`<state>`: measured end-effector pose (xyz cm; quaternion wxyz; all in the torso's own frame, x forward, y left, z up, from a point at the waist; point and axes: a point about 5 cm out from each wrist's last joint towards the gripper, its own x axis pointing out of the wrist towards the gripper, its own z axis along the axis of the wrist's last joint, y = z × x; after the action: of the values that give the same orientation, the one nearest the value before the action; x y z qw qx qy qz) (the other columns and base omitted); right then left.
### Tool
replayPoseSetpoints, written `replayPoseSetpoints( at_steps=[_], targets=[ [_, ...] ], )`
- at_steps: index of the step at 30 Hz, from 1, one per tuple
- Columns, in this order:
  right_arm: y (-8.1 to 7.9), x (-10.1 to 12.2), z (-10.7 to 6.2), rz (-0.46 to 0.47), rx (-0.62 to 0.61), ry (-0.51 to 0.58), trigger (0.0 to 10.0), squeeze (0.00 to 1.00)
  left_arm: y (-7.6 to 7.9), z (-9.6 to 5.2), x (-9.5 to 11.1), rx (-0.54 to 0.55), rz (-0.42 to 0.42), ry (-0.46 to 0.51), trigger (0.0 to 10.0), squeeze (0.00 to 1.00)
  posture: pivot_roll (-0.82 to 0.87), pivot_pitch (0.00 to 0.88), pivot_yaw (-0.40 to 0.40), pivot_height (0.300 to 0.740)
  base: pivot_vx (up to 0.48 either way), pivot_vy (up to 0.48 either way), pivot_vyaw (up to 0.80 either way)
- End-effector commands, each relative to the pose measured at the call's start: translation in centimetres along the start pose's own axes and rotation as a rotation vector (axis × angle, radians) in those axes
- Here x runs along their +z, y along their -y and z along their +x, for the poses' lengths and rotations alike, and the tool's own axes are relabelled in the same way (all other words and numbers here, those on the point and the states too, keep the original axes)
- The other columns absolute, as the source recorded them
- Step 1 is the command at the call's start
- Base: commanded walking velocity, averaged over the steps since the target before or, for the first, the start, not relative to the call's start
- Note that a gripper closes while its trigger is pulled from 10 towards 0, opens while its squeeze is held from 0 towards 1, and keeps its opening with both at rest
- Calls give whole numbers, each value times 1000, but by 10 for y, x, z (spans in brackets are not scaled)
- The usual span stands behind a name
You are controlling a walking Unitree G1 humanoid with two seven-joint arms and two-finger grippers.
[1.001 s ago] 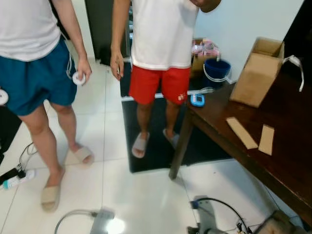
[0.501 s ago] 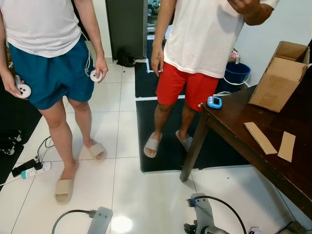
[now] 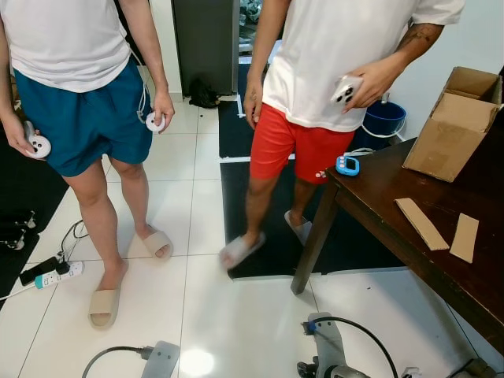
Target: Picking trash to rubbish bin
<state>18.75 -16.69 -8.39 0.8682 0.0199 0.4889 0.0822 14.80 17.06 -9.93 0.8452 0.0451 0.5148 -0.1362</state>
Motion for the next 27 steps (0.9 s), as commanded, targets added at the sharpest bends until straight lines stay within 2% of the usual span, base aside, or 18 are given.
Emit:
replayPoseSetpoints(
  at_steps=[1,27],
  targets=[
    [-1,-3,0,8,0,-9,10000,0,-5,-1,1,8,-5,1,10000,0,45,4,7,740,0,0,0],
    [-1,-1,0,-10,0,-7,10000,0,-4,-1,0,13,-3,-2,10000,0,34,0,15,740,0,0,0]
  ],
)
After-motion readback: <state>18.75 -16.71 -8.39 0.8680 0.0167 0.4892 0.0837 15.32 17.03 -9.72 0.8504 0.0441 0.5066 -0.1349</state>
